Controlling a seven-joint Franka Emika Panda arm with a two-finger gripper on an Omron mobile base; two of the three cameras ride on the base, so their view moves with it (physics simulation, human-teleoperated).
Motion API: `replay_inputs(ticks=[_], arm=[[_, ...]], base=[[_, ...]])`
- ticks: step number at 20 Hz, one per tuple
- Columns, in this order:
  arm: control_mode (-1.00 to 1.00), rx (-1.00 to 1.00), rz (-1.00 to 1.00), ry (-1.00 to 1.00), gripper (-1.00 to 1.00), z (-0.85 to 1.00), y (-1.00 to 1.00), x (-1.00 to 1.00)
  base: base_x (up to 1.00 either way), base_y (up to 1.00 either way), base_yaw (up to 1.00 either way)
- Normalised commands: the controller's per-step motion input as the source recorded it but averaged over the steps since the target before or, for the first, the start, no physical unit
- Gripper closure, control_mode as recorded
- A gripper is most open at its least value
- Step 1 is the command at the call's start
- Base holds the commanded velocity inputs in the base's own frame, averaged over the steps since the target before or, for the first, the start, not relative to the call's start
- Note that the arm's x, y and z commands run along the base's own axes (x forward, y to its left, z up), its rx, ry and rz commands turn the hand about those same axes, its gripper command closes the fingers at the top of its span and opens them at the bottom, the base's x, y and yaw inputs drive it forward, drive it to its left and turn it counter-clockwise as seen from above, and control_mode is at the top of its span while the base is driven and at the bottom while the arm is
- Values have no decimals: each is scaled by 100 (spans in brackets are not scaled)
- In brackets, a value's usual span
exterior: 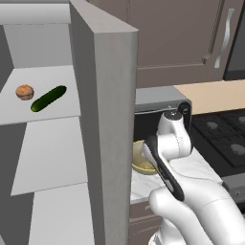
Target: Take the cucumber, bell pepper, and tangerine from the freezer and place them in the bowl on the counter.
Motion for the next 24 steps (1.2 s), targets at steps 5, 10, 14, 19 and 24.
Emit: replay_inputs(ticks=[5,10,14,19,24], arm=[[-100,0,0,0,100,-14,8,44],[-100,0,0,2,100,-23,5,26],[-100,0,0,6,100,-34,3,4],[-100,0,0,1,100,-24,6,1],[-100,0,0,0,100,-20,8,0]], base=[[0,0,0],[0,0,0],[0,0,0],[0,0,0],[0,0,0]])
